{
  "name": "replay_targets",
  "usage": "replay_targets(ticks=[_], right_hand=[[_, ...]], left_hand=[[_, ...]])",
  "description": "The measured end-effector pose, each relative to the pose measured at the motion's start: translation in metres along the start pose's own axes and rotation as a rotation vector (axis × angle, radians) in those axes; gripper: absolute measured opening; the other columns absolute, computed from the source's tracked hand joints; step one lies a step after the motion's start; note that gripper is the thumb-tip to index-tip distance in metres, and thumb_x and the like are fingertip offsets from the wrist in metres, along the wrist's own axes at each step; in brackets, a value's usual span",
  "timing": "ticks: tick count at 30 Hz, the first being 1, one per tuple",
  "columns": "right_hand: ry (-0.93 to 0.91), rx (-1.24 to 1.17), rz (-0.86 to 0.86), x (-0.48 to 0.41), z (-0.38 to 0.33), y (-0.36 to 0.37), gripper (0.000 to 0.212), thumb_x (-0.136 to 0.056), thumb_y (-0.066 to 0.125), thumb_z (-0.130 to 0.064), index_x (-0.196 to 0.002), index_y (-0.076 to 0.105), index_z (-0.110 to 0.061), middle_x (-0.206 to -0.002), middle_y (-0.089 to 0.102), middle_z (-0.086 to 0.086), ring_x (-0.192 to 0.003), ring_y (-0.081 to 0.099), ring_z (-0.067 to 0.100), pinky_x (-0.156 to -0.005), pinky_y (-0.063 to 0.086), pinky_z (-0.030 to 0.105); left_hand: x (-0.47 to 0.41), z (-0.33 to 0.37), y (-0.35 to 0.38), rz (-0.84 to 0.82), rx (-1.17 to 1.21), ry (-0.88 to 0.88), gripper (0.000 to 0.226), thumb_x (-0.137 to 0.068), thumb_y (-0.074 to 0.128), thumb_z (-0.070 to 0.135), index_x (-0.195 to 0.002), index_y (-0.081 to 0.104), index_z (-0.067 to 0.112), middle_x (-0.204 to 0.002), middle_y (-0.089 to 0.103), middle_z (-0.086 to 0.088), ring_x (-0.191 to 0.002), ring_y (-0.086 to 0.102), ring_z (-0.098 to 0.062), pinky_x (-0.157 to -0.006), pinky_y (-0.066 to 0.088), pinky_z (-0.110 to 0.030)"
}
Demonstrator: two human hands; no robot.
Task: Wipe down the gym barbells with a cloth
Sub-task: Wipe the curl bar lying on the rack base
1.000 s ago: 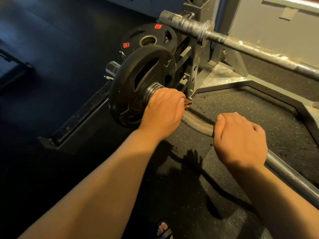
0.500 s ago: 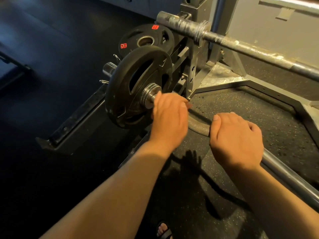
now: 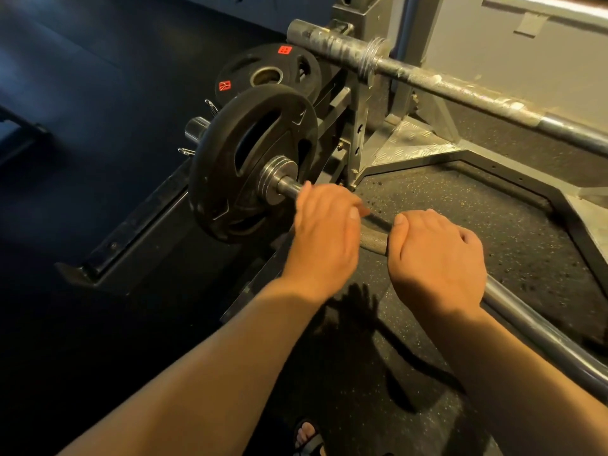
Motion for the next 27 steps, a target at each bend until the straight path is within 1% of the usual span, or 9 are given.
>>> replay_targets(ticks=[3, 5, 10, 12, 14, 17, 20, 24, 27], right_hand=[[0.002, 0.006, 0.007, 0.0, 0.0, 0.0, 0.052, -0.105, 0.013, -0.041, -0.107, 0.063, -0.028, -0.112, 0.068, -0.006, -0.122, 0.057, 0.021, -0.103, 0.04, 0.047], [-0.001, -0.01, 0.005, 0.0, 0.001, 0.0, 0.049, -0.107, 0.016, -0.039, -0.108, 0.063, -0.027, -0.113, 0.068, -0.005, -0.123, 0.057, 0.022, -0.104, 0.039, 0.047], [-0.021, -0.014, 0.016, 0.0, 0.001, 0.0, 0.044, -0.107, 0.021, -0.037, -0.108, 0.064, -0.026, -0.112, 0.067, -0.005, -0.12, 0.057, 0.023, -0.103, 0.039, 0.047], [-0.016, -0.013, 0.031, 0.0, 0.002, 0.0, 0.044, -0.108, 0.022, -0.036, -0.106, 0.064, -0.025, -0.11, 0.068, -0.004, -0.12, 0.058, 0.024, -0.1, 0.039, 0.045], [-0.009, -0.011, 0.032, 0.001, 0.002, 0.001, 0.048, -0.107, 0.018, -0.037, -0.105, 0.065, -0.026, -0.11, 0.069, -0.005, -0.122, 0.058, 0.022, -0.099, 0.04, 0.045], [-0.008, 0.005, 0.029, 0.001, 0.002, 0.001, 0.053, -0.105, 0.014, -0.038, -0.108, 0.065, -0.025, -0.112, 0.069, -0.005, -0.123, 0.058, 0.022, -0.099, 0.041, 0.046], [-0.014, -0.016, 0.026, 0.002, 0.001, -0.001, 0.046, -0.108, 0.021, -0.037, -0.109, 0.065, -0.024, -0.113, 0.069, -0.003, -0.124, 0.058, 0.024, -0.1, 0.039, 0.045], [-0.022, -0.025, 0.023, 0.004, 0.0, -0.004, 0.044, -0.107, 0.02, -0.039, -0.101, 0.062, -0.027, -0.104, 0.067, -0.005, -0.115, 0.059, 0.024, -0.099, 0.041, 0.046], [-0.007, -0.035, 0.013, 0.003, -0.001, -0.005, 0.047, -0.107, 0.017, -0.039, -0.099, 0.062, -0.027, -0.104, 0.067, -0.006, -0.116, 0.059, 0.023, -0.1, 0.041, 0.045]], left_hand=[[0.007, 0.008, -0.002, -0.14, 0.001, 0.13, 0.03, -0.104, 0.035, 0.023, -0.118, 0.06, 0.02, -0.117, 0.054, 0.007, -0.125, 0.047, -0.012, -0.124, 0.017, -0.046], [0.0, -0.005, -0.01, -0.168, -0.044, 0.171, 0.027, -0.104, 0.036, 0.025, -0.119, 0.058, 0.021, -0.115, 0.054, 0.008, -0.12, 0.049, -0.01, -0.123, 0.021, -0.043], [-0.018, -0.03, -0.016, 0.06, -0.044, -0.136, 0.029, -0.105, 0.03, 0.026, -0.107, 0.059, 0.02, -0.11, 0.054, 0.006, -0.117, 0.049, -0.013, -0.119, 0.027, -0.049], [-0.011, -0.012, -0.004, 0.103, -0.024, -0.169, 0.027, -0.105, 0.032, 0.019, -0.104, 0.059, 0.02, -0.108, 0.052, 0.006, -0.119, 0.049, -0.016, -0.119, 0.023, -0.053], [0.001, 0.008, 0.008, 0.048, -0.014, -0.085, 0.028, -0.105, 0.031, 0.018, -0.107, 0.059, 0.021, -0.111, 0.049, 0.007, -0.125, 0.047, -0.018, -0.118, 0.023, -0.056], [0.014, 0.01, 0.008, -0.124, -0.012, 0.086, 0.031, -0.104, 0.034, 0.022, -0.123, 0.058, 0.019, -0.125, 0.052, 0.005, -0.138, 0.039, -0.017, -0.122, 0.015, -0.054], [0.0, -0.014, -0.007, -0.219, -0.097, 0.219, 0.029, -0.105, 0.037, 0.023, -0.124, 0.058, 0.019, -0.121, 0.054, 0.006, -0.125, 0.048, -0.014, -0.124, 0.017, -0.047], [-0.018, -0.043, -0.028, -0.132, -0.157, 0.157, 0.027, -0.105, 0.037, 0.021, -0.123, 0.057, 0.017, -0.12, 0.056, 0.002, -0.126, 0.049, -0.015, -0.126, 0.017, -0.042], [-0.005, -0.041, -0.017, 0.008, -0.06, -0.021, 0.033, -0.107, 0.034, 0.02, -0.134, 0.052, 0.017, -0.14, 0.05, 0.0, -0.148, 0.03, -0.016, -0.127, 0.012, -0.046]])
Point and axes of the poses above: each hand's wrist, its own x-axis away from the middle knuckle, its own y-axis out of the palm, z = x × y, the point moved 5 cm from there along -x, towards the middle knuckle
